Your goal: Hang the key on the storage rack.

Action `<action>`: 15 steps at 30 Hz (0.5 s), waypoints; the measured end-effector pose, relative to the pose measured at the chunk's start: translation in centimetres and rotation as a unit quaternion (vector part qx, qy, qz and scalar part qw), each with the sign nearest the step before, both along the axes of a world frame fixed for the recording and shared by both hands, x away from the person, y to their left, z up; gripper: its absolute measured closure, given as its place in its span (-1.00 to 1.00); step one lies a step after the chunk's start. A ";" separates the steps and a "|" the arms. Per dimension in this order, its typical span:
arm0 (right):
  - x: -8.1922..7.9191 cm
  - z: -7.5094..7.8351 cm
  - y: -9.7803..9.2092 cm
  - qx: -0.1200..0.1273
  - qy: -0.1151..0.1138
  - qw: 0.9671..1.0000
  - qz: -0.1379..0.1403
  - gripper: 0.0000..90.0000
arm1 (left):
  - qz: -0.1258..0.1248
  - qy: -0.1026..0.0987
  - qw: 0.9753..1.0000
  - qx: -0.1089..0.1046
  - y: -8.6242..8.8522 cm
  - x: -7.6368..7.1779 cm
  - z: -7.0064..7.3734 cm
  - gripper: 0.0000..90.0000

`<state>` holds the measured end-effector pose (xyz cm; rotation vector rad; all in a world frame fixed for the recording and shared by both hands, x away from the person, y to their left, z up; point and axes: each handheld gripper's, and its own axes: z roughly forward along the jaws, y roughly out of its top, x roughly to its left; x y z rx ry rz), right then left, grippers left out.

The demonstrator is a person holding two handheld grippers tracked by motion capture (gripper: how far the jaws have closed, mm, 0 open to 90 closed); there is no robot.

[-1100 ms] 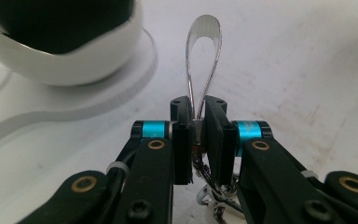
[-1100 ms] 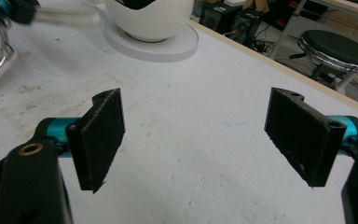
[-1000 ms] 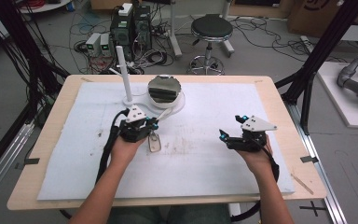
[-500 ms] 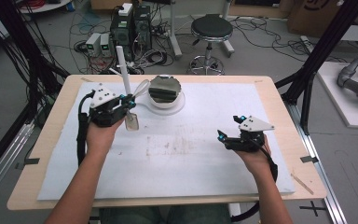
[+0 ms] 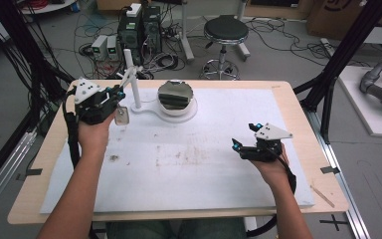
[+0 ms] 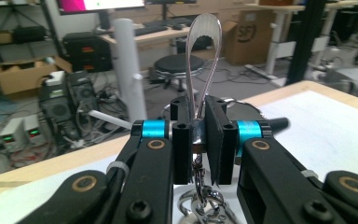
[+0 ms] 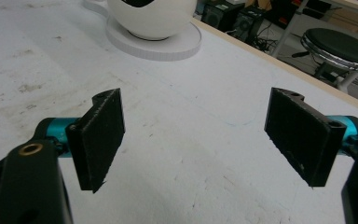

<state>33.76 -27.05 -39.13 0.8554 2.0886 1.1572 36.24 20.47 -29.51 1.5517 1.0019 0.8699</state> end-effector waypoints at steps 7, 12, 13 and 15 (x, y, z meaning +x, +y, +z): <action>0.1 -0.1 -0.1 -0.001 0.002 1.000 0.001 -0.55 | 0.020 0.003 1.000 -0.007 0.4 1.7 0.6 0.81; -0.1 0.0 0.0 -0.002 0.000 1.000 0.003 -0.55 | 0.031 0.011 0.999 -0.004 0.8 2.9 0.5 0.81; -0.1 0.0 0.0 -0.002 0.002 1.000 0.002 -0.55 | 0.032 0.015 0.999 -0.003 0.8 3.1 0.4 0.81; -0.1 0.0 0.0 0.001 0.003 1.000 0.001 -0.55 | 0.034 0.025 0.999 0.004 0.8 3.6 0.0 0.81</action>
